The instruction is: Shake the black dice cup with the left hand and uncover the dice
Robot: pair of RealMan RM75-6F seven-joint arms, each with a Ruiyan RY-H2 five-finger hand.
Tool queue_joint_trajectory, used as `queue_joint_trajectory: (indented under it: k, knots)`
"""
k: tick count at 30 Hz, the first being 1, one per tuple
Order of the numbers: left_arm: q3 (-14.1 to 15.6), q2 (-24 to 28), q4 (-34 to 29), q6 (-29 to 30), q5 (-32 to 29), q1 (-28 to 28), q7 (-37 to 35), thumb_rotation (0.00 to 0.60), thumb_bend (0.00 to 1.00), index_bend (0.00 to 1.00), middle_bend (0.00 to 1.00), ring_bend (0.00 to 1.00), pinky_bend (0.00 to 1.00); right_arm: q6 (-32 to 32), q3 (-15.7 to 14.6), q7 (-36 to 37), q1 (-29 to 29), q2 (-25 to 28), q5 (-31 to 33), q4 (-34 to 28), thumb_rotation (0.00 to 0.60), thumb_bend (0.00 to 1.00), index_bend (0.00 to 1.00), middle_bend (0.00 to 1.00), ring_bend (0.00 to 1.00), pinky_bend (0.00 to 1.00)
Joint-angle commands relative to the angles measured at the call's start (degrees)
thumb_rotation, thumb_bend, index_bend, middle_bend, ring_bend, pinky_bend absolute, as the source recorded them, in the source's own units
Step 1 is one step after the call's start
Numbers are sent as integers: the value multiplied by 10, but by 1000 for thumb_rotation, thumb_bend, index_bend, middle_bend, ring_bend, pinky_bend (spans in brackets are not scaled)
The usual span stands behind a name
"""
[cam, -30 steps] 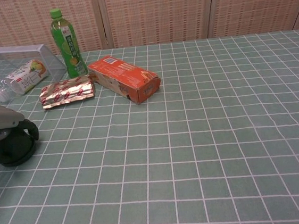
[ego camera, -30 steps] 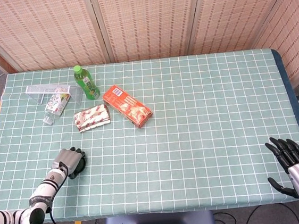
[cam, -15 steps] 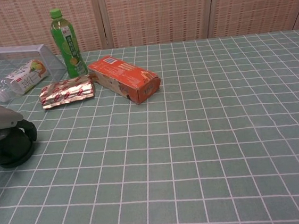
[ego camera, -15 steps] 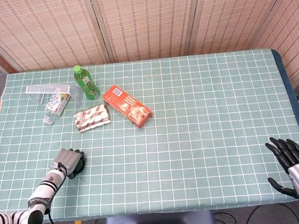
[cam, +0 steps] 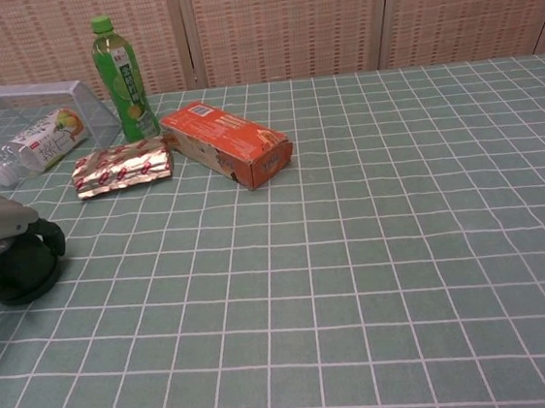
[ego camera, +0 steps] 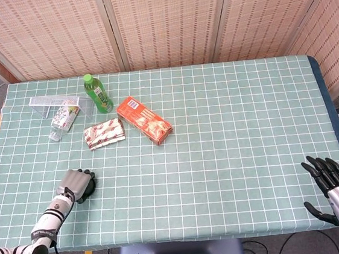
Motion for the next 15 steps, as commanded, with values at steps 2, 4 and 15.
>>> queue_joint_trajectory:
  k: [2, 4, 15]
  knots:
    - [-5, 5, -5, 7, 21, 15, -8, 600, 452, 642, 615, 606, 943, 0, 0, 1, 0, 0, 0, 0, 600, 196, 0, 0, 0, 0]
    - [-6, 5, -2, 4, 23, 18, -7, 600, 458, 663, 634, 623, 957, -1, 0, 1, 0, 0, -1, 1, 600, 196, 0, 0, 0, 0]
    - [-39, 25, -15, 6, 58, 35, -42, 600, 509, 720, 692, 674, 1000, -4, 0, 0, 2, -1, 1, 0, 600, 196, 0, 0, 0, 0]
